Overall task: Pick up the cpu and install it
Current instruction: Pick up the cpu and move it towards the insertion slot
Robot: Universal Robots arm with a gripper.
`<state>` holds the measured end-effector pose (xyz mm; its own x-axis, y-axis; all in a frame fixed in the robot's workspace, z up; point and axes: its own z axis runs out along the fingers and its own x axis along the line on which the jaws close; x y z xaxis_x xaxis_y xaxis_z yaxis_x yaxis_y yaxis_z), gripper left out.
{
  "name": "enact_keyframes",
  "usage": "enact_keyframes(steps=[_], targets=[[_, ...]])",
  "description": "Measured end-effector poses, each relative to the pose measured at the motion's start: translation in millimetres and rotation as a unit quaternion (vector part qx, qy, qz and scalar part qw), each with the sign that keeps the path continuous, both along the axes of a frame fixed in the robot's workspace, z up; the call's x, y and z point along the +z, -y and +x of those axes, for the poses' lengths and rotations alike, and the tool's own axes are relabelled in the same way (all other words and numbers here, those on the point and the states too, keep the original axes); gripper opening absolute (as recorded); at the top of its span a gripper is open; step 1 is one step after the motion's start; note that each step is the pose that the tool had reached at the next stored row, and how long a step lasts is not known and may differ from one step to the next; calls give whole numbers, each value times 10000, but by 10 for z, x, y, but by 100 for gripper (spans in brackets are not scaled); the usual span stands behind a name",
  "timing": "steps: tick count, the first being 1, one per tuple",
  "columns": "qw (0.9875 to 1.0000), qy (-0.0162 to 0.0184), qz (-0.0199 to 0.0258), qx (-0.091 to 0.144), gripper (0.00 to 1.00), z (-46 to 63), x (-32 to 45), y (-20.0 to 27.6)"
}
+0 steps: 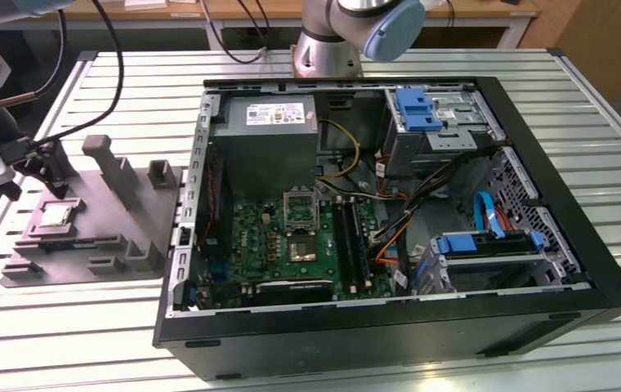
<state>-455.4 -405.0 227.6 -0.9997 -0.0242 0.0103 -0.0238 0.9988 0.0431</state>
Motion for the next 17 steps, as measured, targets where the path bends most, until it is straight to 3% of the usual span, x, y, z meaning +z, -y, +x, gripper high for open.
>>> enact_keyframes(steps=[17], targets=[[10000, 10, 1, -56, 66, -16, -143, 45]])
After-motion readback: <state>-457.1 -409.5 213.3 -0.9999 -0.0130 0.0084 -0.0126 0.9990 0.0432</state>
